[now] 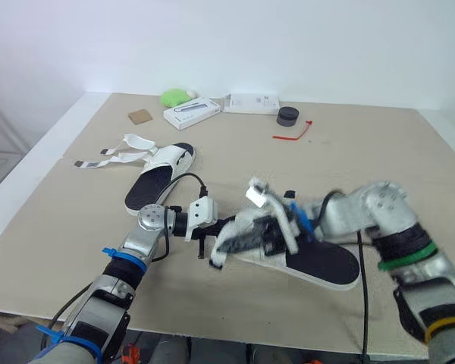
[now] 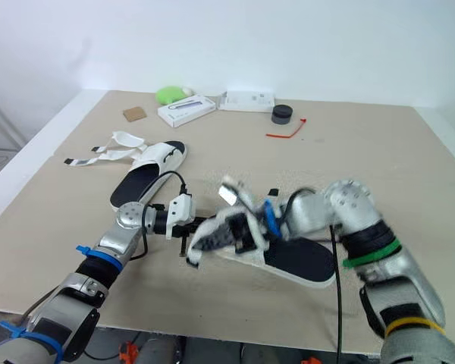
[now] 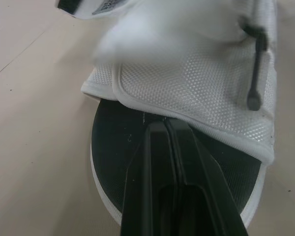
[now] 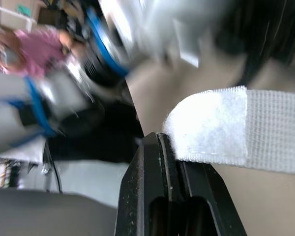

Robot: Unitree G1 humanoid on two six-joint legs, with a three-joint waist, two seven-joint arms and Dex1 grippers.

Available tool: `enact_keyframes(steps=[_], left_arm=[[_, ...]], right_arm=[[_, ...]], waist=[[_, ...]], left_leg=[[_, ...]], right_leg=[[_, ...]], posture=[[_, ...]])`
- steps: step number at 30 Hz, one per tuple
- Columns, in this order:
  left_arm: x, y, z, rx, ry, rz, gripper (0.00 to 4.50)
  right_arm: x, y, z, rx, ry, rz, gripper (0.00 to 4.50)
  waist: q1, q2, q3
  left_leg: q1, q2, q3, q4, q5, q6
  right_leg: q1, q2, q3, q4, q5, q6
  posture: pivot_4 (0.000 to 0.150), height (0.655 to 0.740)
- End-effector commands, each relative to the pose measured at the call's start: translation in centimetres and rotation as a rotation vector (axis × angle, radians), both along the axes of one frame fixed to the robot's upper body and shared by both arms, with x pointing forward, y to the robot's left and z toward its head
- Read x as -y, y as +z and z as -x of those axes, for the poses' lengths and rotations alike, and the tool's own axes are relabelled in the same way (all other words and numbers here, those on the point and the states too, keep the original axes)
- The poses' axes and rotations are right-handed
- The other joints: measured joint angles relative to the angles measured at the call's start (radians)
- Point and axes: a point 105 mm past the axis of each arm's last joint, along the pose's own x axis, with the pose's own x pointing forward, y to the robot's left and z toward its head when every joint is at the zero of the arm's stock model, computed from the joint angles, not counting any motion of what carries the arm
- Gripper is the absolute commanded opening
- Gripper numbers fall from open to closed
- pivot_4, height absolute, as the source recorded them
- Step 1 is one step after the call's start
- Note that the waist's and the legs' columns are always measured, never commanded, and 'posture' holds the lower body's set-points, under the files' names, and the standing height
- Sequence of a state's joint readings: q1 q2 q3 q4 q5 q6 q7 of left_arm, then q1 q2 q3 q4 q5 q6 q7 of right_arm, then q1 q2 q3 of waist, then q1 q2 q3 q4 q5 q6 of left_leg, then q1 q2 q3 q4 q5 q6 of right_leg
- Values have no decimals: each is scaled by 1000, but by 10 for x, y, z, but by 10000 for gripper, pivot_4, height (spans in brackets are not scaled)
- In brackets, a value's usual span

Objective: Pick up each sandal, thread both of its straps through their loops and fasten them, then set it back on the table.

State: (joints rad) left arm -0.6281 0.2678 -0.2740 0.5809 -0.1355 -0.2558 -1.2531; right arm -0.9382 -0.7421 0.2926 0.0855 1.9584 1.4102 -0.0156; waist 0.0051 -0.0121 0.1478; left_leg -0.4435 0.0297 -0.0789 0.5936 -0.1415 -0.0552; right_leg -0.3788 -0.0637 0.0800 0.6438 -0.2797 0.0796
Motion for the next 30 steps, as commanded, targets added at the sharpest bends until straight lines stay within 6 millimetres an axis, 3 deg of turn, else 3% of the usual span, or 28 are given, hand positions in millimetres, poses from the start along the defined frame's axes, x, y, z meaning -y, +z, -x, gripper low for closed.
enact_keyframes(steps=[1,5,11,14,25,30], left_arm=[[-8,-48,13,-142,7,-148,0],[-6,-47,12,-138,7,-144,0],[-5,-47,12,-135,16,-135,0],[-5,-50,15,-140,19,-132,0],[-5,-50,16,-141,27,-129,0],[-6,-52,15,-140,36,-133,0]], right_arm=[[10,19,-5,7,0,-15,396],[21,10,-12,-35,-44,85,396],[24,-9,-6,-98,-17,157,396],[31,-20,-15,-124,-78,213,396],[33,-1,-37,-129,-132,205,396],[34,-10,-31,-150,-108,220,396]], waist=[[1,-2,-1],[1,-2,-1],[1,-2,-1],[1,-2,-1],[1,-2,-1],[1,-1,-1]], left_leg=[[0,0,0,-1,0,0],[0,-1,-1,-5,0,0],[0,-2,-1,-5,0,1],[0,-2,-1,-5,0,1],[-1,-2,-1,-5,0,1],[-1,-2,-1,-5,0,1]], right_leg=[[0,0,-1,-1,-1,-1],[0,-1,-1,-2,-1,-1],[0,-1,-1,-2,-1,-1],[1,-1,-1,-2,-2,-1],[1,-1,-2,-3,-2,0],[1,-1,-2,-3,-2,0]], posture=[[1500,7400],[1500,7400],[1500,7400],[1500,7400],[1500,7400],[1500,7400]])
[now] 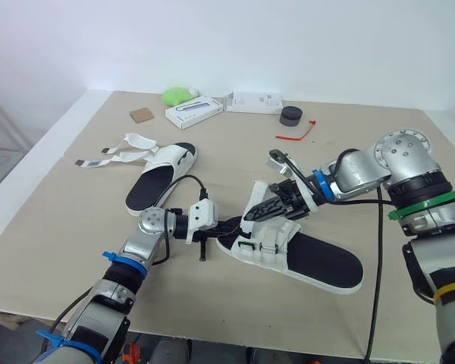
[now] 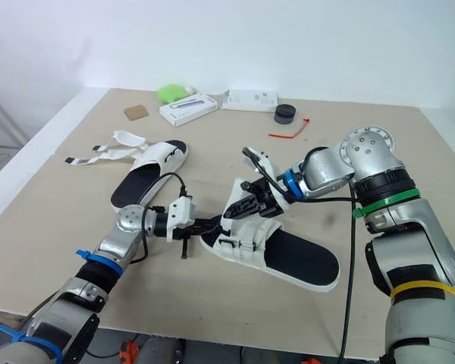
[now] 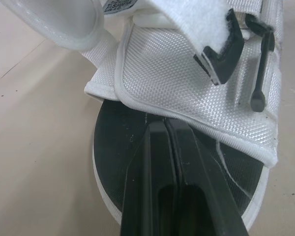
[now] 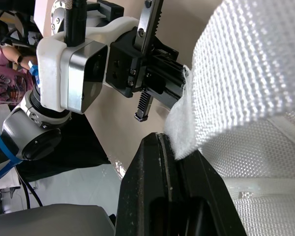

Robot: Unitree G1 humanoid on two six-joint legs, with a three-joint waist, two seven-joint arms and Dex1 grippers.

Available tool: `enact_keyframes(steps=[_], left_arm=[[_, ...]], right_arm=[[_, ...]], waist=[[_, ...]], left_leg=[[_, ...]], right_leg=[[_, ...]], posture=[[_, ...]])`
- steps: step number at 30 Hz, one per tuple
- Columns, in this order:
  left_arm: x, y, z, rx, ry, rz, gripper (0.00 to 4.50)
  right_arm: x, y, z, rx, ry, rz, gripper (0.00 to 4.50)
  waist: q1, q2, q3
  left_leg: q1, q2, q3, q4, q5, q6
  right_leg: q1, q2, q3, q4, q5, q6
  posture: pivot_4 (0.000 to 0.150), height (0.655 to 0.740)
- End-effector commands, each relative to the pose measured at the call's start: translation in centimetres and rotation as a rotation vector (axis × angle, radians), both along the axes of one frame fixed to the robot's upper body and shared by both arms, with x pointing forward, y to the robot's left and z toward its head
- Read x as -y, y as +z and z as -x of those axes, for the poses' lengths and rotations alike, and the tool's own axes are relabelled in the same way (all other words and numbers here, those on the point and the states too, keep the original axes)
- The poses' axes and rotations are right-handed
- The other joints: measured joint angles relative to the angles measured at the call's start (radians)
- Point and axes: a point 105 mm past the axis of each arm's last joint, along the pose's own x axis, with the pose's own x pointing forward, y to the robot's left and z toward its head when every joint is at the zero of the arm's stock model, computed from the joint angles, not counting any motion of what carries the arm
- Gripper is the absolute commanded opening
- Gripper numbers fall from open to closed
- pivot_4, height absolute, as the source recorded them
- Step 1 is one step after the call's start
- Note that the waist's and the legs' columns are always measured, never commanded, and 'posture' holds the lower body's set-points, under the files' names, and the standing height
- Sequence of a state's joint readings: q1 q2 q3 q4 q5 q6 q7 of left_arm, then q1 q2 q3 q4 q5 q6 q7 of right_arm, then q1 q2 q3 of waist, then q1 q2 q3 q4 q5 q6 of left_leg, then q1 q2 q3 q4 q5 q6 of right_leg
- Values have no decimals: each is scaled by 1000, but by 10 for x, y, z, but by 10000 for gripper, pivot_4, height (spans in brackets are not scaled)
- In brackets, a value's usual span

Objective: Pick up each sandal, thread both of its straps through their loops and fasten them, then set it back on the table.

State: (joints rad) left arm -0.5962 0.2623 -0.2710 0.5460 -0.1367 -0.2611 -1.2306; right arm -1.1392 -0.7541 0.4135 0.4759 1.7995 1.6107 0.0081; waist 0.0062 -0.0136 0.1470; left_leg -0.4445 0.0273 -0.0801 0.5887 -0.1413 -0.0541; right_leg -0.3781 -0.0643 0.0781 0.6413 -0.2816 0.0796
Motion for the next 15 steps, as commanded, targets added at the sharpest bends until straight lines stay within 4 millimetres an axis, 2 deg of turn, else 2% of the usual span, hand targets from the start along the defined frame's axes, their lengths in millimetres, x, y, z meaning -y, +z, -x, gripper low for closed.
enact_keyframes(steps=[1,8,15], left_arm=[[-8,-51,11,-150,24,-154,0],[-8,-50,11,-152,29,-149,0],[-7,-51,12,-155,28,-148,0]], right_arm=[[0,7,7,16,35,-30,396],[4,-4,16,-16,56,-12,396],[2,0,15,-16,56,-28,396]], waist=[[0,0,0],[0,0,0],[0,0,0]], left_leg=[[0,0,0,0,0,0],[0,0,-1,0,0,0],[0,0,-1,0,0,0]], right_leg=[[0,0,0,0,0,0],[0,0,0,0,0,0],[0,0,-1,0,0,0]], posture=[[1500,7400],[1500,7400],[1500,7400]])
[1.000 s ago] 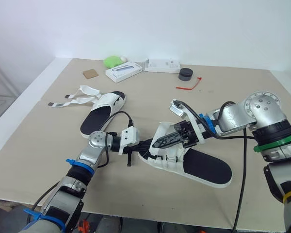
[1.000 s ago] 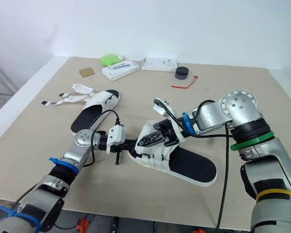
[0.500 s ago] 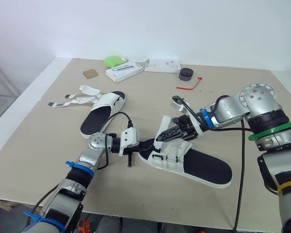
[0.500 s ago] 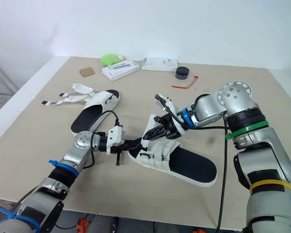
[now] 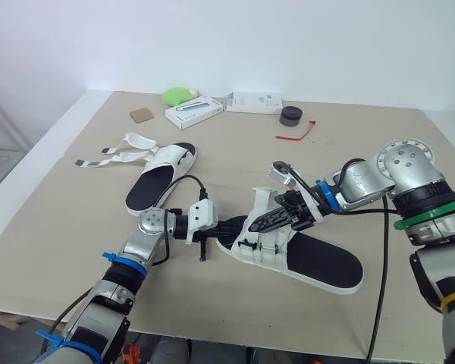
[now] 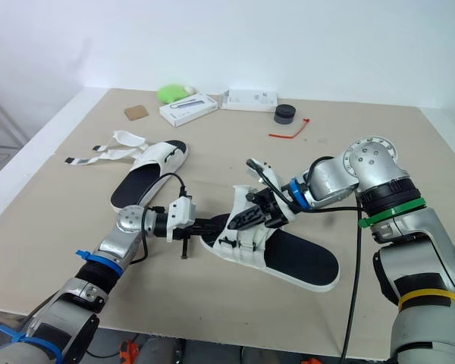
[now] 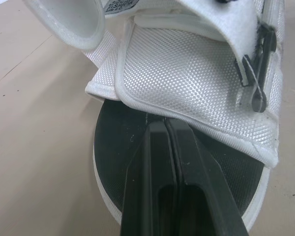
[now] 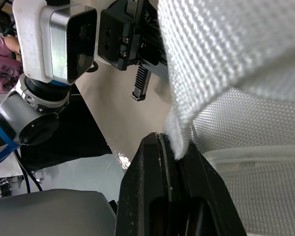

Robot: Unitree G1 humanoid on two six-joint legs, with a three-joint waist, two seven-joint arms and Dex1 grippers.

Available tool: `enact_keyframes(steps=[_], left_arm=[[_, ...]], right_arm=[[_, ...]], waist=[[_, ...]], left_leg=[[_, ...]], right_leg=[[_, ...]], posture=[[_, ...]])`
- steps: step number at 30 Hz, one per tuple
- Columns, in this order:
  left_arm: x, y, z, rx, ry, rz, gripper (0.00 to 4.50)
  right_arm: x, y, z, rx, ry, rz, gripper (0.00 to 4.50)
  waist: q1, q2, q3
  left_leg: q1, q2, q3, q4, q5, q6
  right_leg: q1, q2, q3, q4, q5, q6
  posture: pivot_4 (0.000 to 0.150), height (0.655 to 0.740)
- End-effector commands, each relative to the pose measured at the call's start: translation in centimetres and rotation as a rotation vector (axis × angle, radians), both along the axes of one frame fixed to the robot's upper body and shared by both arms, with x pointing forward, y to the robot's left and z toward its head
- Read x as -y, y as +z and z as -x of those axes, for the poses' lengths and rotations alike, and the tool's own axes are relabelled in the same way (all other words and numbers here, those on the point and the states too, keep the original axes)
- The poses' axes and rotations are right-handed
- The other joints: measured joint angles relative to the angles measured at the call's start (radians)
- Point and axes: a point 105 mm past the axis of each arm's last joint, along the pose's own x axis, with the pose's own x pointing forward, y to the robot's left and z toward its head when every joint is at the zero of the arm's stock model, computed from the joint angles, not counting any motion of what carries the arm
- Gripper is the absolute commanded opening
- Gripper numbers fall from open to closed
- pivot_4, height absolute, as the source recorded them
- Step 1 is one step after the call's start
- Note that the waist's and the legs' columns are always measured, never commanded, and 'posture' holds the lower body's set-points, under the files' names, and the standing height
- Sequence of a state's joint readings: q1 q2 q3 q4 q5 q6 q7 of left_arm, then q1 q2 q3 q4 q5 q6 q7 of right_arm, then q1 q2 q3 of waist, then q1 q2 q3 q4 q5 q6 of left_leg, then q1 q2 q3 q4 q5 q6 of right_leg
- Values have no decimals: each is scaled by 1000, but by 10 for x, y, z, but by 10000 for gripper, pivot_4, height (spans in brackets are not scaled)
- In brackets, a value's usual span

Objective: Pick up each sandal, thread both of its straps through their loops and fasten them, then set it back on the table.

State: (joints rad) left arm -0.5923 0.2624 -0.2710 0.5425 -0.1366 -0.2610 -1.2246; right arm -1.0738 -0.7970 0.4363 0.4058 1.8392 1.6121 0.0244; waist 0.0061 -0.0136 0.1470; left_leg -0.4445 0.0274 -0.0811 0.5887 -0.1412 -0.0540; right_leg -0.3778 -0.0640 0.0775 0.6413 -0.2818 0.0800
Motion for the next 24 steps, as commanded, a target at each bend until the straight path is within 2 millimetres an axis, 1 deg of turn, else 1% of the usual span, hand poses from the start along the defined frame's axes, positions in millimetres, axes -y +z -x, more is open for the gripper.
enact_keyframes(steps=[1,5,9,13,15,18,21,24], left_arm=[[-7,-50,11,-157,23,-149,0],[-6,-51,12,-159,23,-147,0],[-5,-52,13,-163,27,-142,0],[-5,-53,13,-166,35,-137,0],[-5,-53,14,-168,38,-135,0],[-5,-54,14,-170,39,-134,0],[-5,-55,15,-172,39,-134,0],[-5,-55,16,-173,39,-134,0]], right_arm=[[-6,15,1,25,27,-38,396],[-11,22,-2,35,33,-54,396],[-15,26,2,30,66,-65,396],[-13,17,9,2,88,-44,396],[-11,11,10,-6,82,-26,396],[-9,9,2,-6,44,-12,396],[-13,20,-7,15,21,-35,396],[-15,26,-11,25,16,-45,396]], waist=[[0,0,0],[0,0,0],[0,0,0],[0,0,0],[0,0,0],[0,0,0],[0,0,0],[0,1,0]], left_leg=[[0,0,0,0,0,0],[0,0,0,0,0,0],[0,0,0,0,0,0],[0,0,0,0,0,0],[0,0,0,0,0,0],[0,0,0,0,0,0],[0,0,0,0,0,0],[0,0,0,0,0,0]], right_leg=[[0,0,0,0,0,0],[0,0,0,0,0,0],[0,0,0,0,0,0],[0,0,0,0,0,0],[0,-1,0,0,0,0],[0,-1,0,0,0,0],[0,-1,-1,0,0,0],[0,-1,-1,0,0,0]], posture=[[1500,7400],[1500,7400],[1500,7400],[1500,7400],[1500,7400],[1500,7400],[1500,7400],[1500,7400]])
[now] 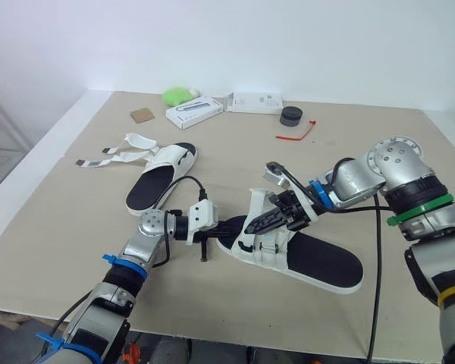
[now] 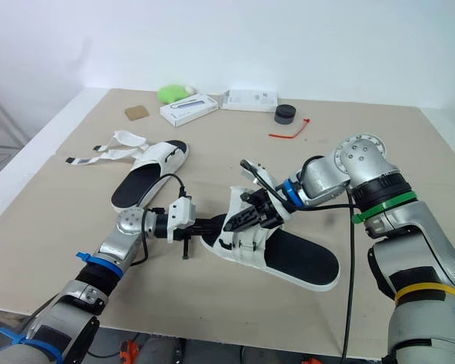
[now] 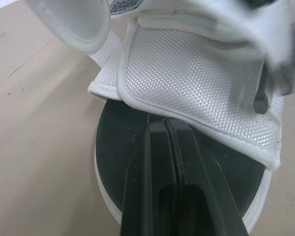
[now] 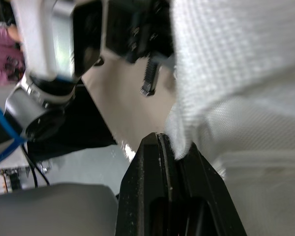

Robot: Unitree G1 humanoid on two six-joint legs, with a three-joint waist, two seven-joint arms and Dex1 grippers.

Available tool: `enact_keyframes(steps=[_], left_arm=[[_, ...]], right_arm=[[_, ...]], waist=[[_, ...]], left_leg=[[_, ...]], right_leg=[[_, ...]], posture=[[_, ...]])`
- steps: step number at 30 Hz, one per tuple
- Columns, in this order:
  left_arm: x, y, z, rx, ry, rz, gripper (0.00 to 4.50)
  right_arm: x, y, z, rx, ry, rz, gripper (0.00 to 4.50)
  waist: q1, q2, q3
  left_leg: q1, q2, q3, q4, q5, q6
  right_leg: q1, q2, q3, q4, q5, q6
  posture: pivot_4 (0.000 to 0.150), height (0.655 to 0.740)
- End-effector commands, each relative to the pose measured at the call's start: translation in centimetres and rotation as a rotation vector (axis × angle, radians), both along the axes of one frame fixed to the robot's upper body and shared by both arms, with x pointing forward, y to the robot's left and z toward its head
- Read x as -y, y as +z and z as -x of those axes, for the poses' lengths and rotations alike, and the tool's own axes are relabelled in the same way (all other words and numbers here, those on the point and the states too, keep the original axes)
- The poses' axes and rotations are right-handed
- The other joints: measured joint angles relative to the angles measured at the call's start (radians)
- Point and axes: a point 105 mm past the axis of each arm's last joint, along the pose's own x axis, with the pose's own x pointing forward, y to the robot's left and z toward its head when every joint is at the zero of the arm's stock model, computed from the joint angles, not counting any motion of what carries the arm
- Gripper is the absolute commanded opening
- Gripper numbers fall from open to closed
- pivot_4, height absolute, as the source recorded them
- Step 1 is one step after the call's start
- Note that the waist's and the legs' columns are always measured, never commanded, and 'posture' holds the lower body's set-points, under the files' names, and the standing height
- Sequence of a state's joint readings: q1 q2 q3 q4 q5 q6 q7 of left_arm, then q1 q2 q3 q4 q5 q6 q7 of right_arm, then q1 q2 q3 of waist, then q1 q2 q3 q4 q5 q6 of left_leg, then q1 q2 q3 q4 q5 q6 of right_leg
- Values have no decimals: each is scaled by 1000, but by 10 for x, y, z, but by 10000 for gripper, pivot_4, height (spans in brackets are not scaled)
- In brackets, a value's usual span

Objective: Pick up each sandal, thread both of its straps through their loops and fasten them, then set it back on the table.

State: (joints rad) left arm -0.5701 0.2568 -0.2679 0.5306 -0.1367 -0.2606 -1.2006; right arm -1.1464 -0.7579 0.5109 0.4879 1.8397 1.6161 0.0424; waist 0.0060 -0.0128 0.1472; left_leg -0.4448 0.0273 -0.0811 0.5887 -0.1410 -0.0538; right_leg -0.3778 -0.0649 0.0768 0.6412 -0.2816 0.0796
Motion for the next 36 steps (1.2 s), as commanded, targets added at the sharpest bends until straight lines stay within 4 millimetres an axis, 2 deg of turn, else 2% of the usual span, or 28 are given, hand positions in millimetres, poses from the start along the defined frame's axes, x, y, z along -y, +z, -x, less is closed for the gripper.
enact_keyframes(steps=[1,7,12,26,31,36], left_arm=[[-5,-52,14,-170,15,-148,0],[-6,-53,15,-174,19,-148,0],[-6,-53,14,-174,26,-146,0],[-6,-53,14,-175,25,-149,0],[-6,-54,15,-178,20,-151,0],[-6,-55,15,-181,19,-153,0]], right_arm=[[-5,27,-8,66,-3,-60,396],[-8,27,-10,73,-1,-57,396],[-7,18,-4,55,22,-39,396],[-6,12,11,30,70,-49,396],[-5,23,-6,59,3,-57,396],[-7,29,-11,82,-6,-56,396]], waist=[[0,0,0],[0,0,0],[0,0,0],[0,0,0],[0,0,0],[0,0,0]], left_leg=[[0,0,0,0,0,0],[0,0,0,0,0,0],[0,0,0,0,0,0],[0,0,0,0,0,0],[0,0,0,0,0,0],[0,0,0,0,0,0]], right_leg=[[0,0,0,0,0,0],[1,0,0,0,0,1],[1,0,0,0,0,1],[1,0,0,0,0,0],[0,0,0,0,0,0],[1,0,0,0,0,0]], posture=[[1500,7400],[1500,7400],[1500,7400],[1500,7400],[1500,7400],[1500,7400]])
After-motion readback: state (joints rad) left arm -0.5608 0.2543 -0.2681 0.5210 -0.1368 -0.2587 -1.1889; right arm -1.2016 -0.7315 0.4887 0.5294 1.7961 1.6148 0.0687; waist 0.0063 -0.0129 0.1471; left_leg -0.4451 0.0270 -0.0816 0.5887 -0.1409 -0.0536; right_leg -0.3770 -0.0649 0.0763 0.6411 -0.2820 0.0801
